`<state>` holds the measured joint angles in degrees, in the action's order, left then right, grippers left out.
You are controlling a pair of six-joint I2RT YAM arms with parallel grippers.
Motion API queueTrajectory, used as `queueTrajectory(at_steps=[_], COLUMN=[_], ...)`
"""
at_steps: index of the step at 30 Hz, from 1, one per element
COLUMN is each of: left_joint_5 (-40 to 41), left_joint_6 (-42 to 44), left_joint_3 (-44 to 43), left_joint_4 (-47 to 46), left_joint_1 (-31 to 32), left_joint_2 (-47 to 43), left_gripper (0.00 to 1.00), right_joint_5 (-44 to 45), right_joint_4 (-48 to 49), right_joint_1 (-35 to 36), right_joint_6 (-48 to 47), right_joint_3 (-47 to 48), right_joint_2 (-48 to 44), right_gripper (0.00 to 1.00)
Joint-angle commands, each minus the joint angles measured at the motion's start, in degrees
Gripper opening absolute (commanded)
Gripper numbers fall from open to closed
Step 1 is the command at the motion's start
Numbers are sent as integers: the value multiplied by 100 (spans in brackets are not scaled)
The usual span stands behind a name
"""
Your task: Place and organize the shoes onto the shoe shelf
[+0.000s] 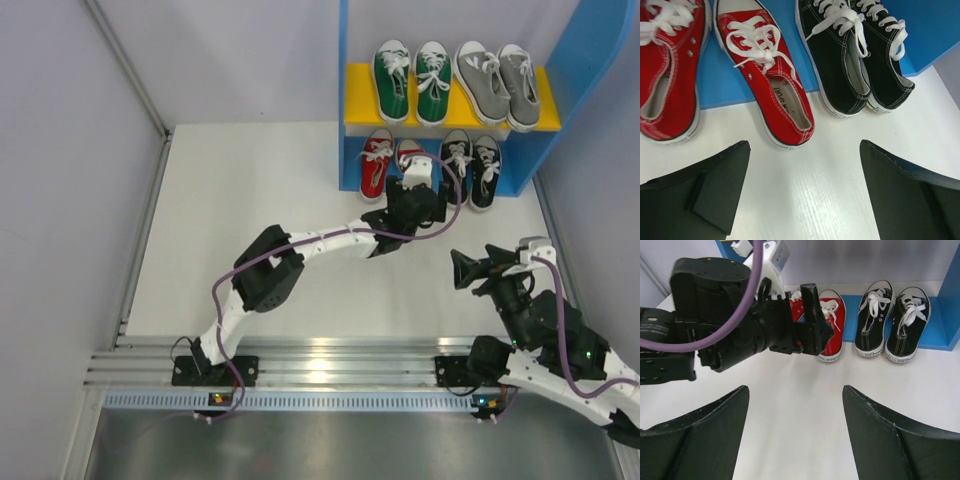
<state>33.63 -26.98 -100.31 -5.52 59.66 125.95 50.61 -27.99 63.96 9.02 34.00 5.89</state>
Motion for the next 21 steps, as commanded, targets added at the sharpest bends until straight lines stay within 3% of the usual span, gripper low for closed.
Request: queueTrajectory(at_steps=[1,9,14,21], left_joint_5=[-146,-5,-93,-111], left_joint_6=[-255,-44,-62,61], left_joint_3=[-716,-1859,-2010,-2080], left_joint_4=[200,867,903,684], left_joint_1=[-7,-50,-165,-262], left_joint_2=[429,1247,1493,1669], left_gripper=[95,95,93,78], right_joint_5=[90,63,72,63], right_joint_4=[-251,-269,-242,-242], right_joint_1=[11,11,11,11], right_joint_6=[-76,-75,-110,-102], right_joint_3=[247,274,265,265], right_joint_2=[-184,-194,-193,-194], right_gripper=[75,75,75,75])
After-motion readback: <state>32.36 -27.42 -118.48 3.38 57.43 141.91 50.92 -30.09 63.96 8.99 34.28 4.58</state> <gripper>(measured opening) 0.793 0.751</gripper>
